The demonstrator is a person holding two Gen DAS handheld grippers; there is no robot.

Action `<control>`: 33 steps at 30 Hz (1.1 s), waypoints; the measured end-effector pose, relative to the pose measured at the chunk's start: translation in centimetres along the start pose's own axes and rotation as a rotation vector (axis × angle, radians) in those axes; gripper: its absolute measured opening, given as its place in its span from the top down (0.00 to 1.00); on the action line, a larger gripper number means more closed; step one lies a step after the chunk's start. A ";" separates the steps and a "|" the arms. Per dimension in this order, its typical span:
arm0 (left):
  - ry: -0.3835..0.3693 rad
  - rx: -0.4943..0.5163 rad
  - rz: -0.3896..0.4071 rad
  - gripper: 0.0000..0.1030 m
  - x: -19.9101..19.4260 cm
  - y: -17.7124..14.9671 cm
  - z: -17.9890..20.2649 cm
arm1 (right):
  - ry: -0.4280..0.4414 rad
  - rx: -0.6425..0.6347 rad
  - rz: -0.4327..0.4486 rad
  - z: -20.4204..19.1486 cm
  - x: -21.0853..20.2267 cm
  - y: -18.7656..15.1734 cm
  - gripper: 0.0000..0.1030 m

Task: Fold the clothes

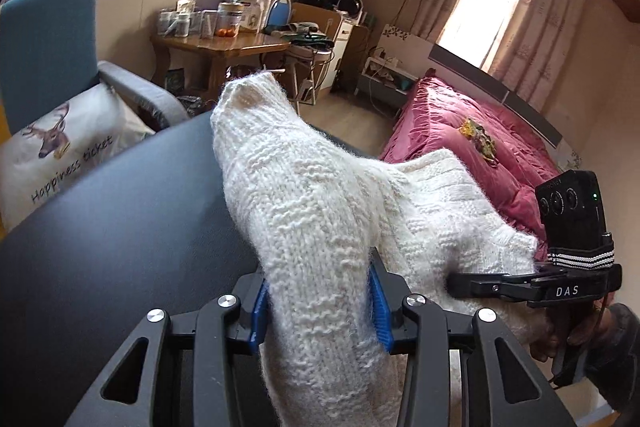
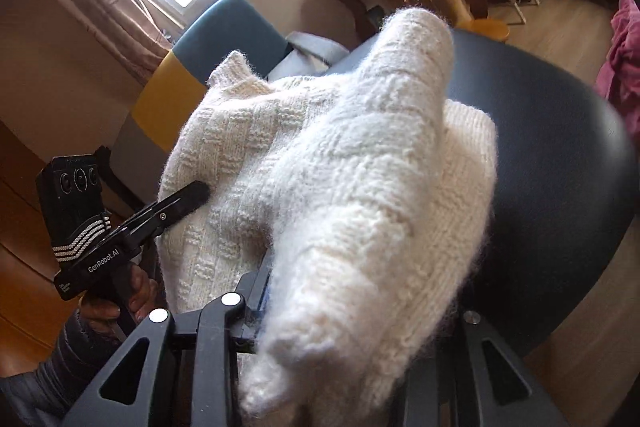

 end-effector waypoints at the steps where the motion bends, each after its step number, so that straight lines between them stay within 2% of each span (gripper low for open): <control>1: -0.006 0.018 -0.001 0.59 0.8 1.0 0.7 | -0.020 -0.009 0.025 1.7 -1.0 1.6 0.67; 5: -0.012 0.033 -0.102 0.58 6.6 2.1 1.3 | -0.084 0.067 0.045 5.9 -1.4 3.3 0.66; 8: 0.033 0.018 -0.246 0.58 11.8 -0.5 0.2 | -0.075 0.171 0.038 9.6 -0.4 2.3 0.63; 9: 0.052 0.018 -0.265 0.56 12.8 -1.2 -0.3 | -0.066 0.210 0.036 10.9 0.1 1.8 0.61; 11: 0.022 -0.030 -0.259 0.51 13.2 -1.4 -0.9 | -0.039 0.286 0.033 13.1 0.8 0.9 0.54; 13: -0.011 -0.076 -0.269 0.48 12.8 -1.3 -1.3 | 0.031 0.353 0.038 13.8 0.3 0.7 0.51; 15: 0.008 -0.052 -0.246 0.48 11.8 -0.7 -1.4 | 0.070 0.392 0.039 14.3 -0.5 0.6 0.51; 16: 0.013 -0.044 -0.226 0.48 11.1 -0.4 -1.4 | 0.063 0.387 0.044 14.3 -1.2 0.8 0.51; 18: 0.039 -0.043 -0.163 0.49 9.4 0.9 -1.7 | 0.000 0.339 0.072 14.3 -3.4 1.4 0.51; 21: 0.054 -0.059 -0.077 0.49 7.0 2.7 -1.9 | -0.191 0.096 0.172 13.0 -8.6 3.0 0.51; 23: 0.053 -0.062 -0.044 0.48 6.4 3.7 -1.6 | -0.275 -0.127 0.194 8.1 -7.5 5.9 0.51; 24: 0.052 -0.063 -0.027 0.48 6.0 4.2 -1.4 | -0.289 -0.219 0.179 6.2 -6.7 6.8 0.51; 27: 0.035 -0.003 -0.024 0.48 6.3 4.0 1.2 | -0.312 -0.381 0.108 4.6 -4.7 6.8 0.54; 29: 0.029 0.012 -0.055 0.48 7.4 3.4 2.8 | -0.323 -0.394 0.049 4.6 -1.4 6.4 0.56; 30: 0.031 0.022 -0.079 0.48 8.3 2.8 3.4 | -0.352 -0.369 0.001 5.8 0.6 6.1 0.57; 31: 0.058 0.025 -0.118 0.48 9.5 1.9 3.3 | -0.376 -0.328 -0.040 8.4 1.0 4.9 0.61; 33: 0.101 0.020 -0.179 0.48 11.7 -0.1 3.0 | -0.397 -0.243 -0.084 12.2 1.8 3.3 0.62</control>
Point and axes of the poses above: each gripper's, at about its wrist camera, not at the fingertips, and x roughly the way its jaws point, z to its right, y to its top, the point moved 10 cm from there along x, roughly the way its jaws point, and after that the axes turned 7 degrees about y, right-handed, at the moved point
